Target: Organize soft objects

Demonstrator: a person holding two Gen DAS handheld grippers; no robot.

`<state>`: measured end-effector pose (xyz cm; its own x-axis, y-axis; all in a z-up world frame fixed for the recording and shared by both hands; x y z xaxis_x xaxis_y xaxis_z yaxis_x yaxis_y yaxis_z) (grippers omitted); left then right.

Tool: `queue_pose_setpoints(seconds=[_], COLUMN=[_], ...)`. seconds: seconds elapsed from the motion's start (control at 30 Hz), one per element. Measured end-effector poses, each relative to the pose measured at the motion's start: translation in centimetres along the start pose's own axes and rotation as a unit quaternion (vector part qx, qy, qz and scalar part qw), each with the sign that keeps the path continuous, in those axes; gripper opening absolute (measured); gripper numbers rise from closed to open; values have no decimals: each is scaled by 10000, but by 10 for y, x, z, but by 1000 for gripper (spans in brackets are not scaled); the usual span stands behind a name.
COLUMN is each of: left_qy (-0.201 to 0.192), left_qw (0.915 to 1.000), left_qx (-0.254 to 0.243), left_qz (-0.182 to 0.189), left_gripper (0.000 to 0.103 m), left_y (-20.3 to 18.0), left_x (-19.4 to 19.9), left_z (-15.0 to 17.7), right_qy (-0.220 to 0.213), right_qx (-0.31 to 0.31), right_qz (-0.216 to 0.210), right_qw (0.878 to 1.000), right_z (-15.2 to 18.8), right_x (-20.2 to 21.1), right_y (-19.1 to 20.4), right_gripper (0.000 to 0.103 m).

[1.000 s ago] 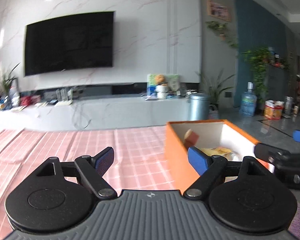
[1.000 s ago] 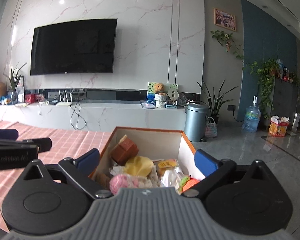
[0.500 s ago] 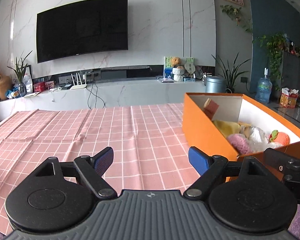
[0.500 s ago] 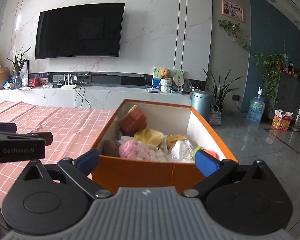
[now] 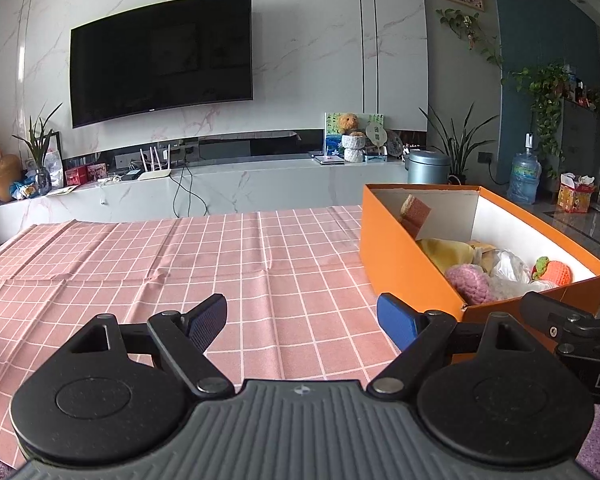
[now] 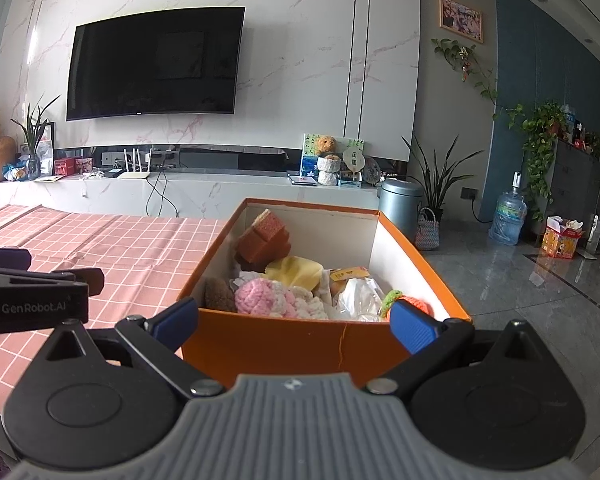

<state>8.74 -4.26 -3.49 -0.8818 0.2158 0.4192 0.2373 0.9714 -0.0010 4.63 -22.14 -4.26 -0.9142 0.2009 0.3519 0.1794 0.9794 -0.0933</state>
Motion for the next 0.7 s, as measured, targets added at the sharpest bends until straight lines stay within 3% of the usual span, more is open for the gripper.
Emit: queue_pose_setpoints(seconds=[0.7], left_qy=[-45], left_qw=[10000], left_qx=[-7], left_qz=[-14], left_gripper=[99], left_y=[-2], left_x=[6], left_z=[-4], right_qy=[-54], right_qx=[-2], right_qz=[-28], right_qw=[10000], right_z=[-3], right_x=[3], right_y=[0], right_gripper=[100])
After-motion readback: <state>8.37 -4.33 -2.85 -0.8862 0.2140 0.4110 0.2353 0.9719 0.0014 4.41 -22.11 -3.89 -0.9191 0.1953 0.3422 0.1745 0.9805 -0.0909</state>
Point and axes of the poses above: each gripper's, at about its wrist camera, not at the fingertips, and x roughly against the way its jaws point, y to its left, z to its underside, the point moved 4 cm from there along -x, roughly the way its jaws point, and after that the axes turned 4 degrees about z, right-handed, at the moved point
